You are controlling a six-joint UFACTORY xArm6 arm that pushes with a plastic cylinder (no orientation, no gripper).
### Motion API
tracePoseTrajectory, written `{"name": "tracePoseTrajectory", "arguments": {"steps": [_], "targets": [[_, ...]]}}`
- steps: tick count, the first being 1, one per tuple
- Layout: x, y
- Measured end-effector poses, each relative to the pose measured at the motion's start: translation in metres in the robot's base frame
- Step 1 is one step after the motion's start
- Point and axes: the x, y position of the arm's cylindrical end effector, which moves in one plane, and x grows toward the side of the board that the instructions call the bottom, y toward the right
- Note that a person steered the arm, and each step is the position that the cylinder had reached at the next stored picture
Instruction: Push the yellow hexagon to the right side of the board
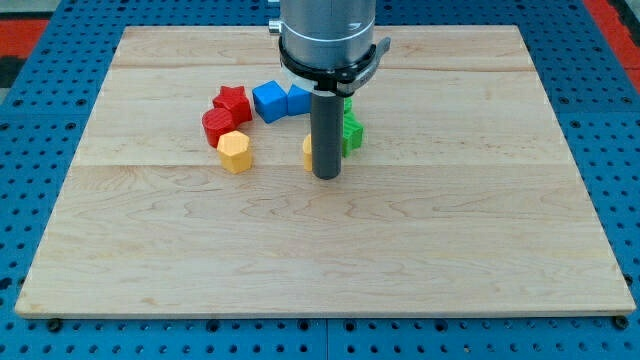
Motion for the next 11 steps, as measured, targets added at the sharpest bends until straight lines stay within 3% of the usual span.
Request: {"name": "tracePoseTrajectory", "arguments": {"steps": [2, 4, 5, 8, 11], "targets": [[0.032, -0.030], [0.029, -0.144], [0.012, -0.174], [-0.009, -0.167], [-0.010, -0.114]]}}
